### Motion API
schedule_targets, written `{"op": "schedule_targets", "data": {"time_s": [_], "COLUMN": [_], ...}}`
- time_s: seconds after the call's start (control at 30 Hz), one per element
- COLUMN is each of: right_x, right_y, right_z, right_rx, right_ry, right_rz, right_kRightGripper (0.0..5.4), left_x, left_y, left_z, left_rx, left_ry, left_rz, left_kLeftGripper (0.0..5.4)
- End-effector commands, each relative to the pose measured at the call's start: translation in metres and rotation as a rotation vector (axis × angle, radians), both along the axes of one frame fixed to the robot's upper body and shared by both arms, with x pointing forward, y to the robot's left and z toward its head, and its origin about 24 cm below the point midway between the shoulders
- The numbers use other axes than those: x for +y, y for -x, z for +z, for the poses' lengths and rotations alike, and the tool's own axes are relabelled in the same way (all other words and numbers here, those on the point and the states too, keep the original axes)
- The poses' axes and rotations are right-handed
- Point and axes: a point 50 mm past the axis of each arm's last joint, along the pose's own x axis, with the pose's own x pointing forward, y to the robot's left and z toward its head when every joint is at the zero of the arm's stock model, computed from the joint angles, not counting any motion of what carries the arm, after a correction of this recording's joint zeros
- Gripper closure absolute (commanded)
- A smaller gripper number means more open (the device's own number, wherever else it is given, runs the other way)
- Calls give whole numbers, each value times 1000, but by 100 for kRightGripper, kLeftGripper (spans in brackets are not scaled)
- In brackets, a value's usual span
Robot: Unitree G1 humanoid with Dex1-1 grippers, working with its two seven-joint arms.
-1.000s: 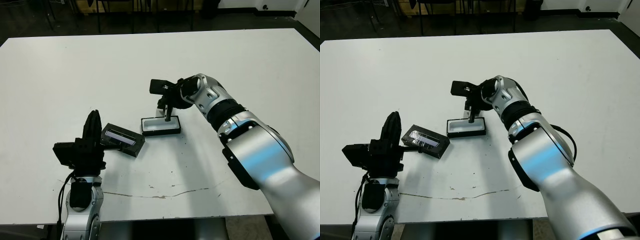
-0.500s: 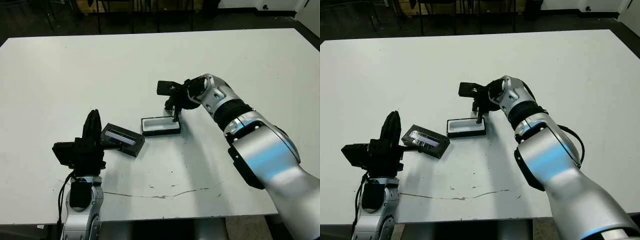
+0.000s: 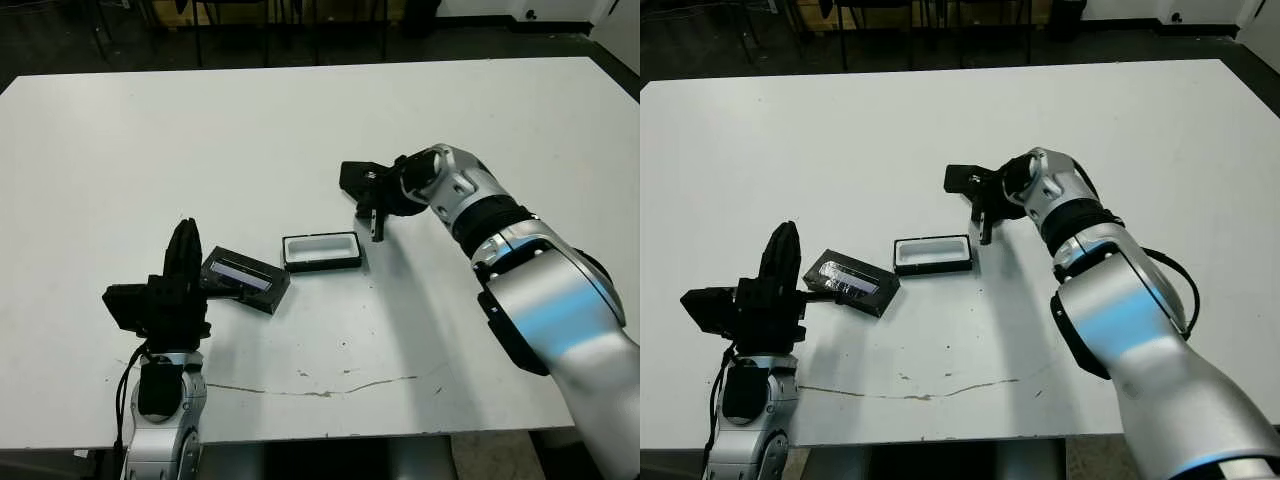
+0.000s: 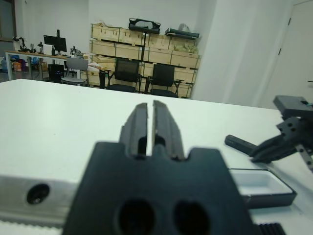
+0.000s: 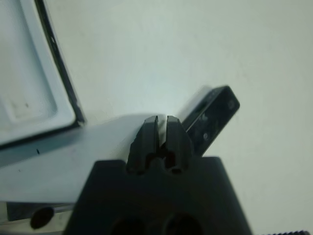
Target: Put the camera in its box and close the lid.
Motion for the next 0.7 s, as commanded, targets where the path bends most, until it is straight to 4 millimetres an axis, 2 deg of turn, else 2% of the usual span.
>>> {"op": "schedule_targets", "data": {"time_s": [0.03,0.2,0.3,0.53,0.7], "right_x": [-14,-18,-16,-21,-41], "right_y": [5,6,5,0,-1], "right_z": [-14,-15,-10,43,69], "right_rx": [70,82,75,84,12], "right_ry": [23,13,-66,-502,-641], "right_rz": [-43,-46,-48,11,16], "right_kRightGripper": [540,540,540,540,540], "left_x": [2,2,1,4,4], "left_y": [1,1,2,3,3], "left_z": [-5,-5,-5,-5,-5], "left_rx": [29,30,29,33,39], "left_ry": [-10,-8,-9,-16,-9], "left_rz": [10,5,8,13,12], "left_kLeftGripper": [538,538,538,538,538]}}
